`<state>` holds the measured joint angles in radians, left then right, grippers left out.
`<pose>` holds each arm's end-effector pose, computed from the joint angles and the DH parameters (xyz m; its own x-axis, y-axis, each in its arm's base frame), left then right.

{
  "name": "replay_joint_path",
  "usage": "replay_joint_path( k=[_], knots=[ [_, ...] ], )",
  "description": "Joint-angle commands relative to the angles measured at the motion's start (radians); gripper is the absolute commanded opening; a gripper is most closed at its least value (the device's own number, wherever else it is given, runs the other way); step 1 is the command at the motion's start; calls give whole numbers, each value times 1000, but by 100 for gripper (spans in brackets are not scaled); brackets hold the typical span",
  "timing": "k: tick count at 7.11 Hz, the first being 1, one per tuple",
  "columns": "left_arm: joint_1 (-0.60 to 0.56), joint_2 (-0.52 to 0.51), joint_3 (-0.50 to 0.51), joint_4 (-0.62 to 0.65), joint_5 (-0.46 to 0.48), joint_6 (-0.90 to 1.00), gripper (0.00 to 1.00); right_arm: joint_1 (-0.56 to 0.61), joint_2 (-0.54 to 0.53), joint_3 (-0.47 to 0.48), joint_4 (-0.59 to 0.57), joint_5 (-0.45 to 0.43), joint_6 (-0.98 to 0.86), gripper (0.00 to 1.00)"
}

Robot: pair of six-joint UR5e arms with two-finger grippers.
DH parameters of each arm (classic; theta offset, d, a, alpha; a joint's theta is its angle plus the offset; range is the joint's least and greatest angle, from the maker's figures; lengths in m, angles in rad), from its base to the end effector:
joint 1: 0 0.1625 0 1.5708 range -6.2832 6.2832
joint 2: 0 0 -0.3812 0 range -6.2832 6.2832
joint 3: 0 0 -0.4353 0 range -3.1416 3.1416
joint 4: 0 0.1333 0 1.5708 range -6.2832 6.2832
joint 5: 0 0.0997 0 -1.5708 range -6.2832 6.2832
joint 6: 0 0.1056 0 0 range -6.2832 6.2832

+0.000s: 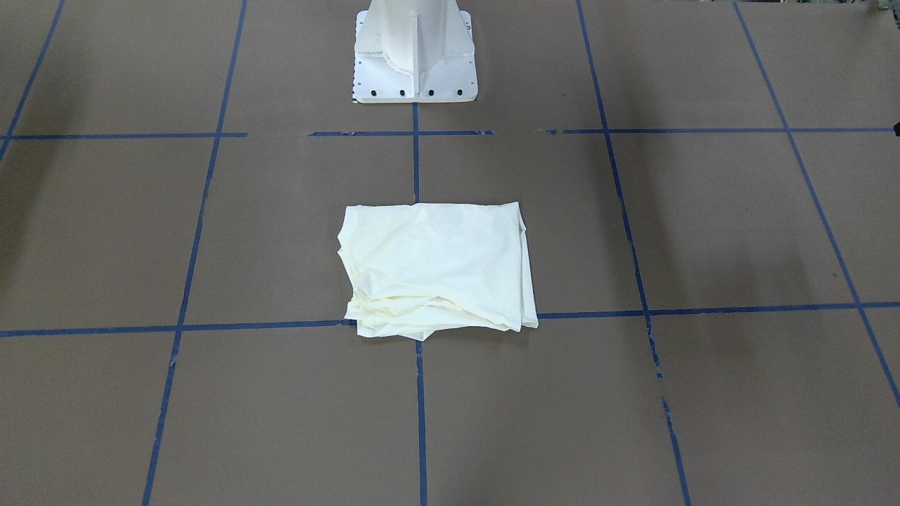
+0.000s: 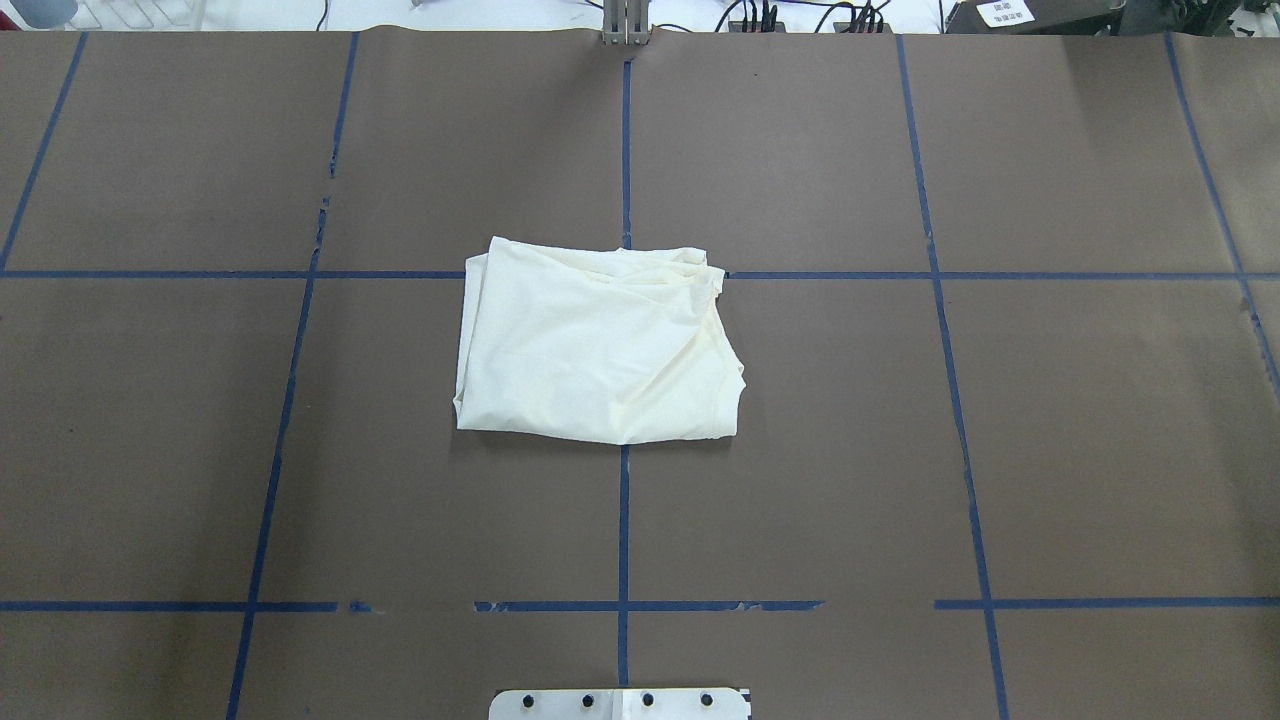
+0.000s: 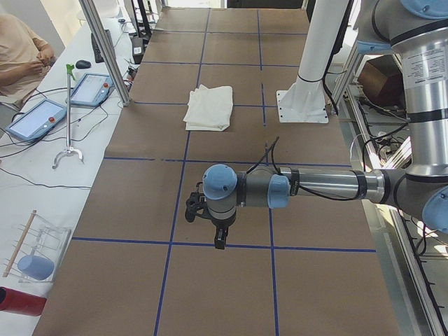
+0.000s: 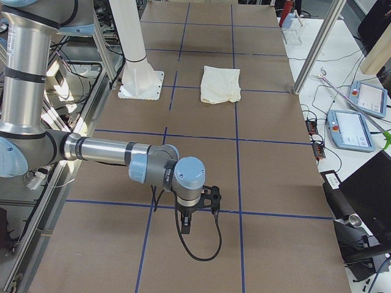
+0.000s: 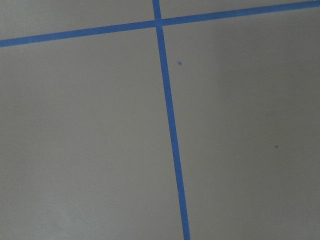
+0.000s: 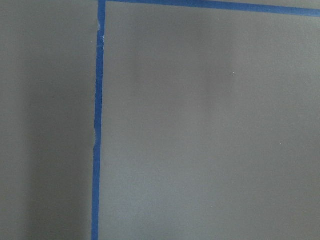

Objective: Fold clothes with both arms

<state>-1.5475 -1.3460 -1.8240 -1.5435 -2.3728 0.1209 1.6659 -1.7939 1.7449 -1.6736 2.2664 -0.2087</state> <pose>-0.0469 -0.4511 0.5951 0.6872 0.1374 -0.7134 -0.1070 0.9904 0.0878 0.1068 -0.4285 0.6508 0.7581 -0.0382 0.6511 0.0646 0.9978 -0.0167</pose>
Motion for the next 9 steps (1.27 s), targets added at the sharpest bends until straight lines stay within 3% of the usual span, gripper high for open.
replay_joint_path(
  k=[1,9],
  knots=[
    [-2,-9,-24,3,18,2,100,0,4,4,2,1,0,100],
    [0,-9,-43,-4,24,5,100,0,5,2,2,-1,0,100]
  ],
)
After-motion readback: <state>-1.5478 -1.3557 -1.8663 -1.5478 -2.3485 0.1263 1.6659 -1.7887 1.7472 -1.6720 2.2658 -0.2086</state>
